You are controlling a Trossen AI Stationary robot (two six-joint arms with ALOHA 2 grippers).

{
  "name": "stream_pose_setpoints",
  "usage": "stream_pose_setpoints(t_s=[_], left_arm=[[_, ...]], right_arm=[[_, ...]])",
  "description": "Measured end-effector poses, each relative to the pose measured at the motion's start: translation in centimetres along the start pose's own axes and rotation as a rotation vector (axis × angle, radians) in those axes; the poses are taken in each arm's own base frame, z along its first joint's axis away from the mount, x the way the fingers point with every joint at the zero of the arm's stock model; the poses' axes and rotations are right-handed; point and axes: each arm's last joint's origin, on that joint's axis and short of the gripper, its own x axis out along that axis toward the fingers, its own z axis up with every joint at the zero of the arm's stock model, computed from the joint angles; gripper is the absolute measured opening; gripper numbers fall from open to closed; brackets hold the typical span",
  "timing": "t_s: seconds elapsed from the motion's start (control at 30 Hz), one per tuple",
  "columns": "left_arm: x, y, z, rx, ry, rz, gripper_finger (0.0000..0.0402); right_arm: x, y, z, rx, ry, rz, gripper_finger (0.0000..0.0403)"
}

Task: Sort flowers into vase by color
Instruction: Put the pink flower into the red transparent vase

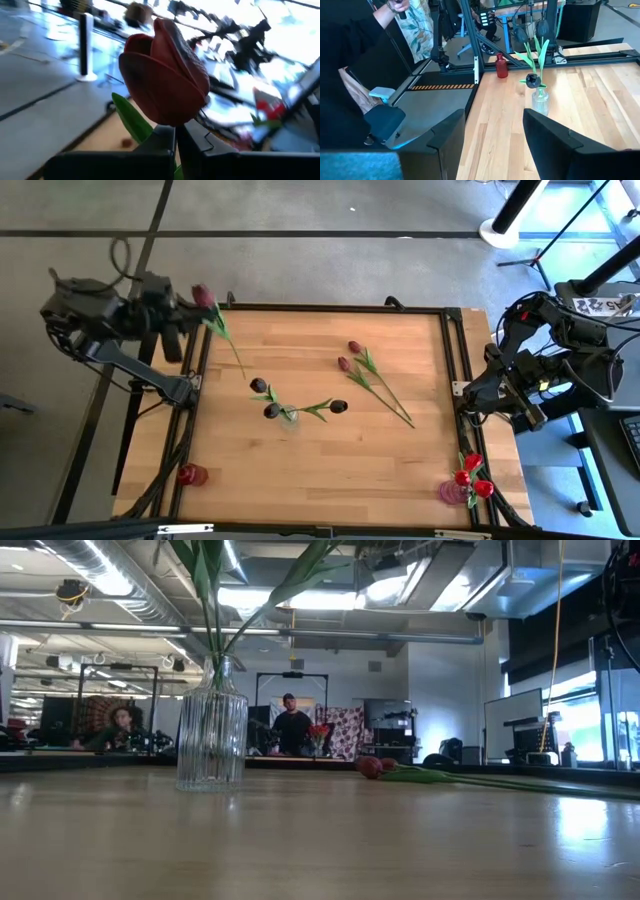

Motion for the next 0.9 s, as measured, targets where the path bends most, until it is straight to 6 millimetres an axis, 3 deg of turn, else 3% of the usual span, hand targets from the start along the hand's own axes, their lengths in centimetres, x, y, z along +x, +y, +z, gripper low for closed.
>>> stream_pose_setpoints(t_s=[0.37, 0.6, 0.9], left_arm=[[3.5, -3.1, -3.0, 0.151, 0.159, -0.411, 0.0001], [1.2, -0.9, -3.8, 0.023, 0.289, -0.371, 0.0001], [-0.8, 1.1, -4.3, -0.004, 0.259, -0.355, 0.0001]], right_arm=[[0.0, -0.1, 0.2, 0.089, -0.043, -0.043, 0.0202], [0.0, 0.0, 0.6, 0.206, -0.100, -0.057, 0.0202], [-0.1, -0.2, 0.8, 0.209, -0.181, -0.152, 0.0202]])
